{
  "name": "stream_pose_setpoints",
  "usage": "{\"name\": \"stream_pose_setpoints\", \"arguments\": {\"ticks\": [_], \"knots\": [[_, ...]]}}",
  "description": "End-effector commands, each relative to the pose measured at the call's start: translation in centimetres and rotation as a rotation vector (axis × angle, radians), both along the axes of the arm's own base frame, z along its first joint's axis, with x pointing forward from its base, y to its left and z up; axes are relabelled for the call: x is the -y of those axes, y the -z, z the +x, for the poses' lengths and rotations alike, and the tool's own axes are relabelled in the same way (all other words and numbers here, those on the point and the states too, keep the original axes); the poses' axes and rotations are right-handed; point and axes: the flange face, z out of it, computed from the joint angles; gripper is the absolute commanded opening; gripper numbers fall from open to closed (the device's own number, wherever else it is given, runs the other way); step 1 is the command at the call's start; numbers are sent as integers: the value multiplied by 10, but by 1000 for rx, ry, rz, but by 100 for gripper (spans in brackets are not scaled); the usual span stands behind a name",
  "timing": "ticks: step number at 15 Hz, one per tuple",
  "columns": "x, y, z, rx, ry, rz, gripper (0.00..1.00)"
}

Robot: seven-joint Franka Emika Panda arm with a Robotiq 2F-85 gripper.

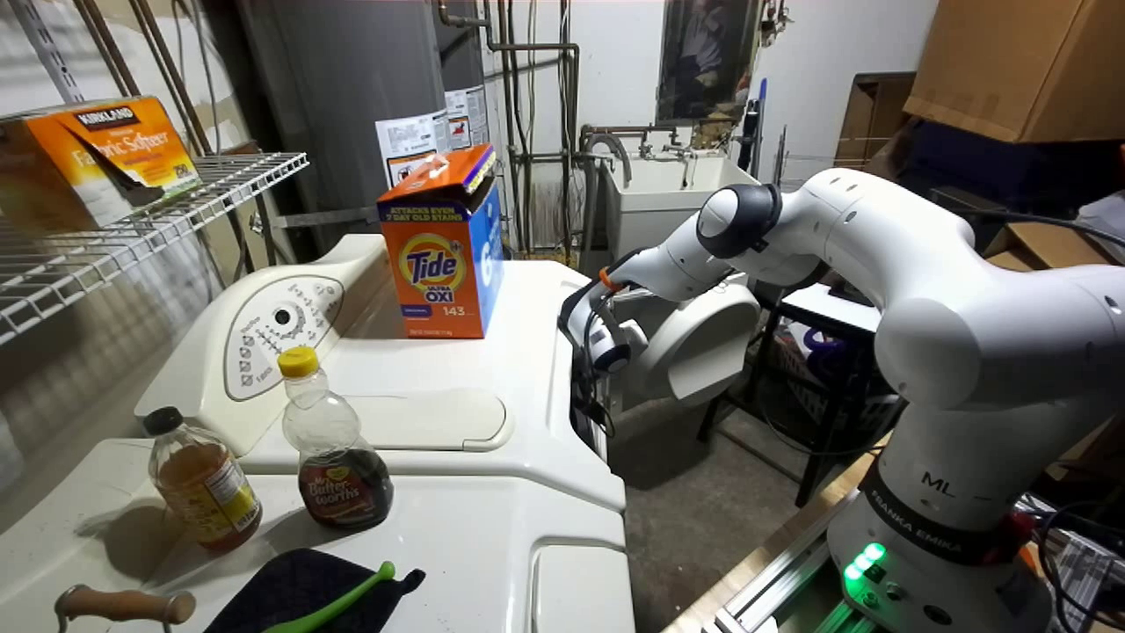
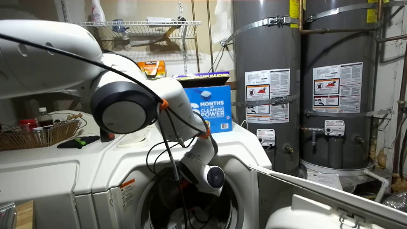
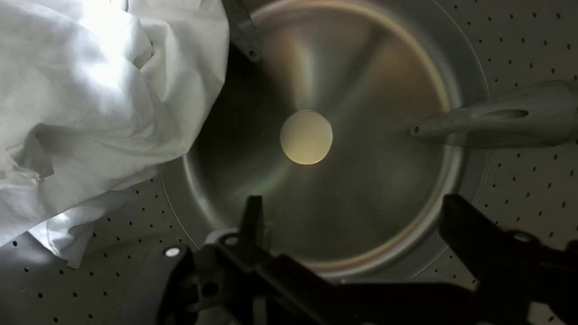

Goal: Pick up the white cloth from the top of the washing machine then place it inside the machine.

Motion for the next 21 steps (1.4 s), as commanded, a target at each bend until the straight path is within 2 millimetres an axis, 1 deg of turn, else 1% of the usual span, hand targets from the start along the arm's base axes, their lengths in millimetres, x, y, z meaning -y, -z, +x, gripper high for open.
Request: {"name": "stream_pose_setpoints", "arguments": {"ticks": [1, 3, 7, 17, 21], "knots": [[0, 0, 1, 1, 0, 0, 100], [0, 1, 1, 1, 0, 0, 100], [6, 3, -5, -31, 16, -37, 100], [8, 6, -7, -51, 35, -50, 100], [20, 14, -27, -190, 39, -113, 100]]}}
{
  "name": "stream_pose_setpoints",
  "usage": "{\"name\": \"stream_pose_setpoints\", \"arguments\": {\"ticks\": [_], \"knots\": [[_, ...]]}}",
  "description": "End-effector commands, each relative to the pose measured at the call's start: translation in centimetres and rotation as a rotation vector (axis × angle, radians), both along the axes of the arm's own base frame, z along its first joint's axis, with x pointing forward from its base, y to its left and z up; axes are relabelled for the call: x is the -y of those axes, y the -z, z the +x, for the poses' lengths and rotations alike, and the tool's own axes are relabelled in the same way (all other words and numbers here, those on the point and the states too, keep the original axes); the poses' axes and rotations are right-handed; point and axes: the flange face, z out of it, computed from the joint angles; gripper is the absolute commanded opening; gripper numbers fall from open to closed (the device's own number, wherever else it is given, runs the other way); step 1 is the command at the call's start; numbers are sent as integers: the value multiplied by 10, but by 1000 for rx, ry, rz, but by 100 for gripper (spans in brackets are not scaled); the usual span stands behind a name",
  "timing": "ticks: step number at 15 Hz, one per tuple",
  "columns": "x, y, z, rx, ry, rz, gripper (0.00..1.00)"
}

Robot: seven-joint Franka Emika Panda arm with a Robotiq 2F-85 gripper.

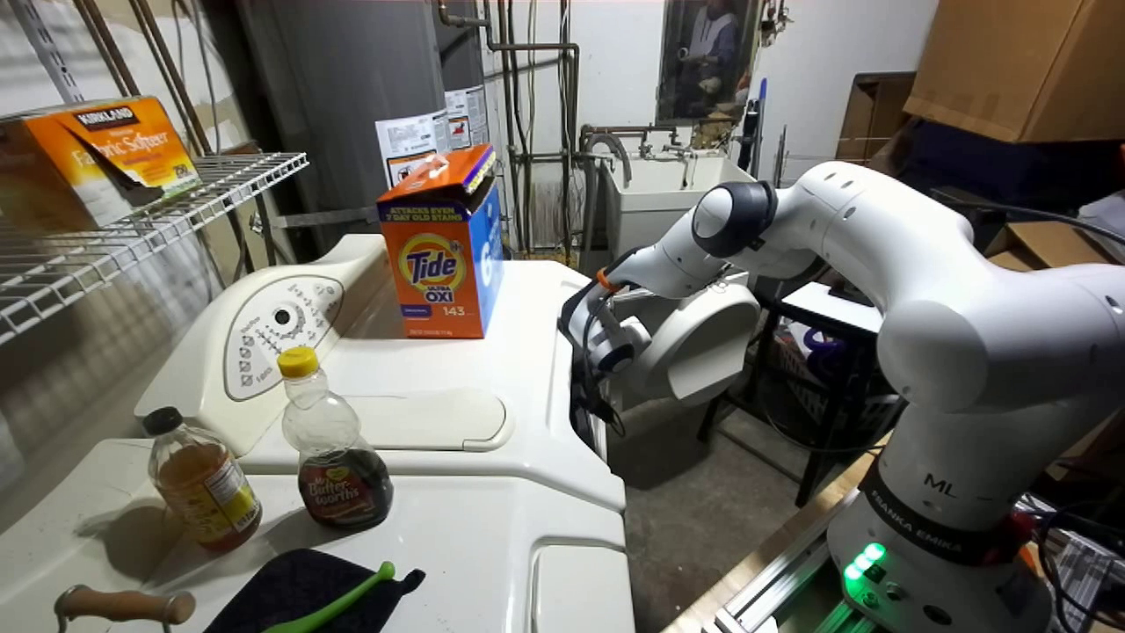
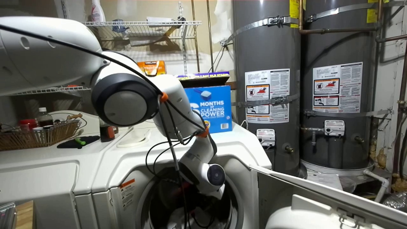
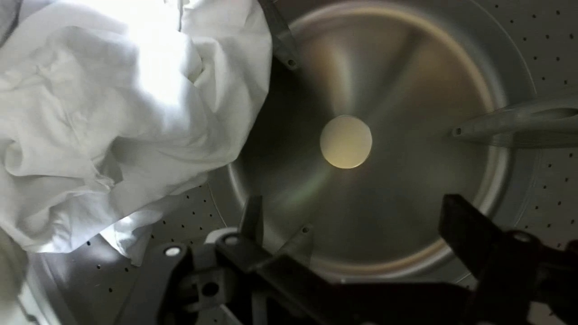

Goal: Pick up the white cloth from the top of the washing machine then place it inside the machine.

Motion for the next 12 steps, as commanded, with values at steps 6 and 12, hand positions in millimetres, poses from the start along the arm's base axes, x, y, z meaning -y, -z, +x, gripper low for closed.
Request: {"name": "stream_pose_setpoints", "arguments": {"ticks": [6, 12], "knots": [[11, 24, -47, -295, 59, -140, 100], [24, 24, -96, -385, 148, -279, 100]]}}
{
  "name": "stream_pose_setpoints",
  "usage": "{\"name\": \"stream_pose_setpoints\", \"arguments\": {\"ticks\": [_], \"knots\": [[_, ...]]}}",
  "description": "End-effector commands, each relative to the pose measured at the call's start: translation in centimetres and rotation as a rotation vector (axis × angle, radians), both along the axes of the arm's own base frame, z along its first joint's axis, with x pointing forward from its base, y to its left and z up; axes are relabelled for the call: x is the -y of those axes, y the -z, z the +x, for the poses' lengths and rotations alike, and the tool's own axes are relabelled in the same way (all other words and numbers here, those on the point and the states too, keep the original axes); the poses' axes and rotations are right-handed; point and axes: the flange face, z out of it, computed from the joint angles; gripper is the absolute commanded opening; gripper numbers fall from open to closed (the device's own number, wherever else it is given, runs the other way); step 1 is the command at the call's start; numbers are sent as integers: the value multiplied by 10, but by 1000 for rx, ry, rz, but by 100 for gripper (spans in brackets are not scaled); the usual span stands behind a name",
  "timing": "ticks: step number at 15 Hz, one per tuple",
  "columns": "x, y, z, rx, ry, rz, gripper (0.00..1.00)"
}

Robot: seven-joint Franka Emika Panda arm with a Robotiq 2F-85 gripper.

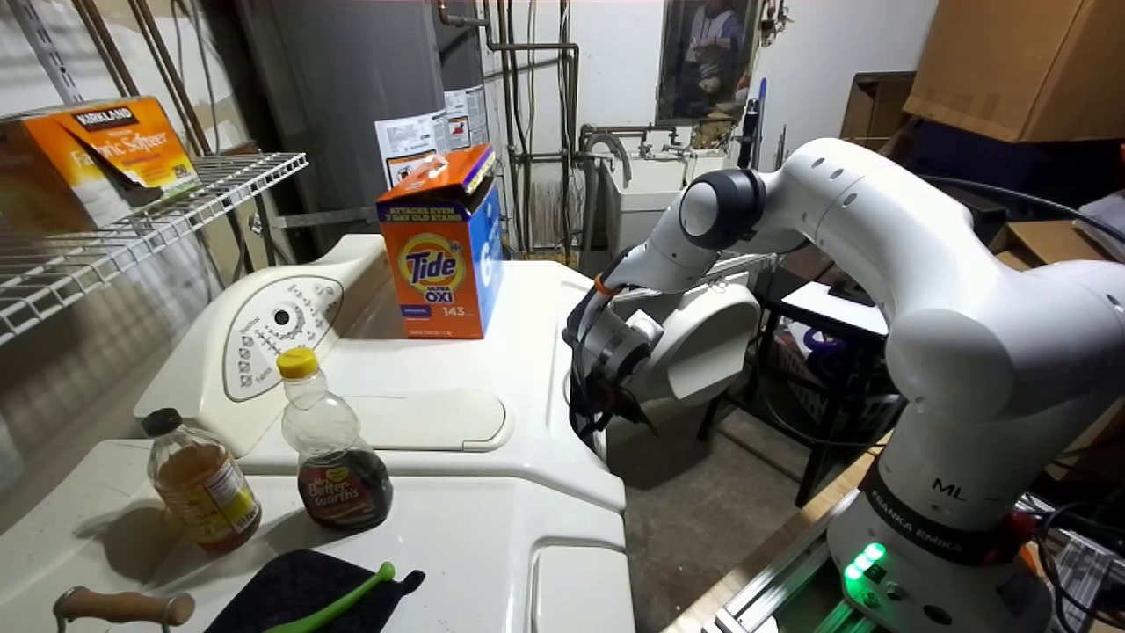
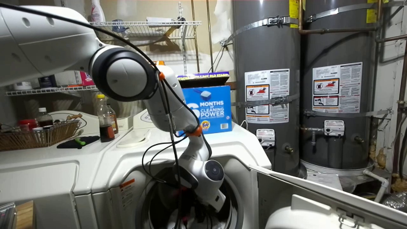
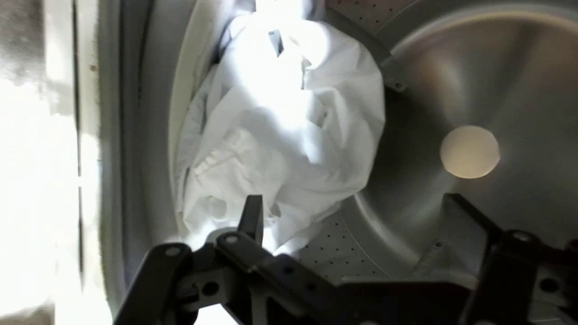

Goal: Pick up the white cloth from the top of the washing machine then place it inside the machine.

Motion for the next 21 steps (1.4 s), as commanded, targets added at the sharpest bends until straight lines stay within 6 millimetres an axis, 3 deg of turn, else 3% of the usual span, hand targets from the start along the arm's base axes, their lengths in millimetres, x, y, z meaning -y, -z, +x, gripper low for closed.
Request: {"name": "stream_pose_setpoints", "arguments": {"ticks": [1, 5, 10, 16, 18, 21], "knots": [[-10, 26, -70, -126, 21, -141, 100], [-3, 38, -136, -230, 82, -319, 100], [37, 6, -210, -337, 201, -563, 100], [95, -79, -298, -467, 383, -855, 100], [109, -113, -313, -470, 424, -912, 100], [126, -172, -313, -384, 526, -992, 100]]}}
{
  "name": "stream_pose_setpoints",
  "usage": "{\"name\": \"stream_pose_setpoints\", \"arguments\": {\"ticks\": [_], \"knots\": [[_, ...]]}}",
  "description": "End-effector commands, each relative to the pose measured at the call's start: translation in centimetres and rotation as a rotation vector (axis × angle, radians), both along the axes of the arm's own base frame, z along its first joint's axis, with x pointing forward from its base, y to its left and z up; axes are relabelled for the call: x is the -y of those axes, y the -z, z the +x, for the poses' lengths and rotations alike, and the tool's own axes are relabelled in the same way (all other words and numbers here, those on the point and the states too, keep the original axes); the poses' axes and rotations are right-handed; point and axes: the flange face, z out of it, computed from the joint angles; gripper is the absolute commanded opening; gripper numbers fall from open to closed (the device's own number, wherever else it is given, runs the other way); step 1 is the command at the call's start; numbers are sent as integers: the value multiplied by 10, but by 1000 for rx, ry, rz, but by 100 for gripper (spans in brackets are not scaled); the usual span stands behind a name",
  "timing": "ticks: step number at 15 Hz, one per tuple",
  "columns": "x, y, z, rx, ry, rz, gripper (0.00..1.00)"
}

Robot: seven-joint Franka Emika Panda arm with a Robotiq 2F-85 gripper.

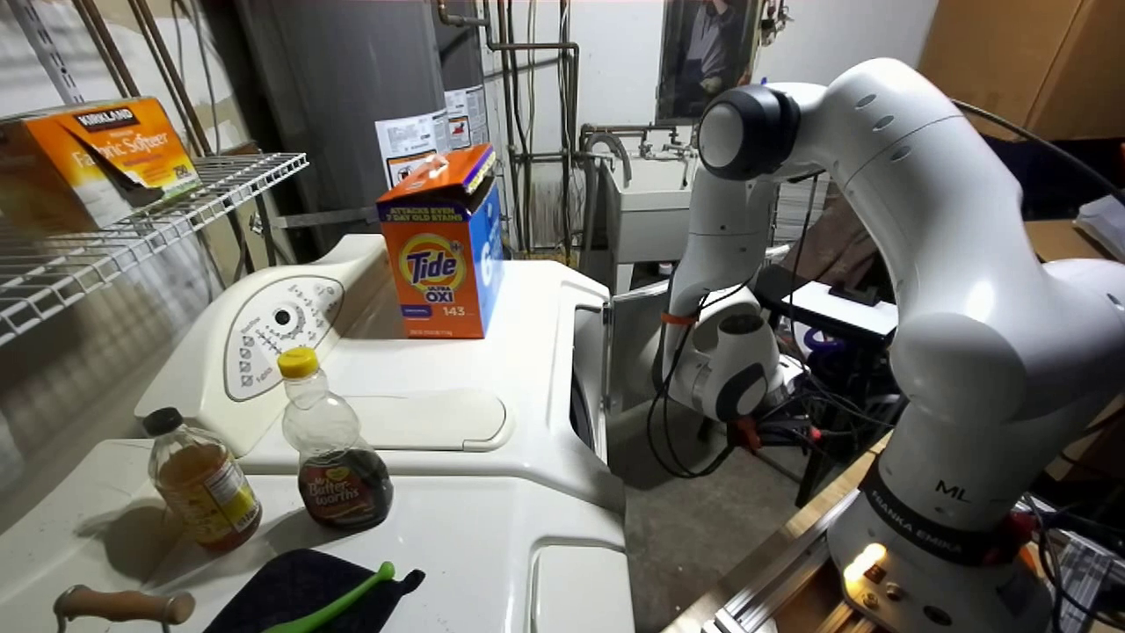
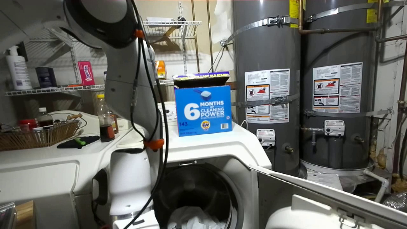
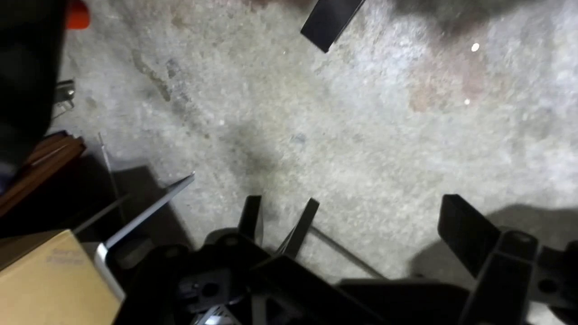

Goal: Pick up the white cloth from the top of the washing machine then place it inside the machine.

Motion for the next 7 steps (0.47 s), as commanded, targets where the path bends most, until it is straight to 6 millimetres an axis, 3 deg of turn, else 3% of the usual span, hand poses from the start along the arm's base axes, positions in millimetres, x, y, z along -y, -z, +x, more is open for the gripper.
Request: {"name": "stream_pose_setpoints", "arguments": {"ticks": [1, 2, 4, 7], "knots": [[14, -82, 1, 144, 42, -111, 100], [11, -38, 2, 57, 26, -79, 100], [14, -53, 6, 87, 29, -85, 100], [12, -44, 2, 66, 26, -79, 100]]}}
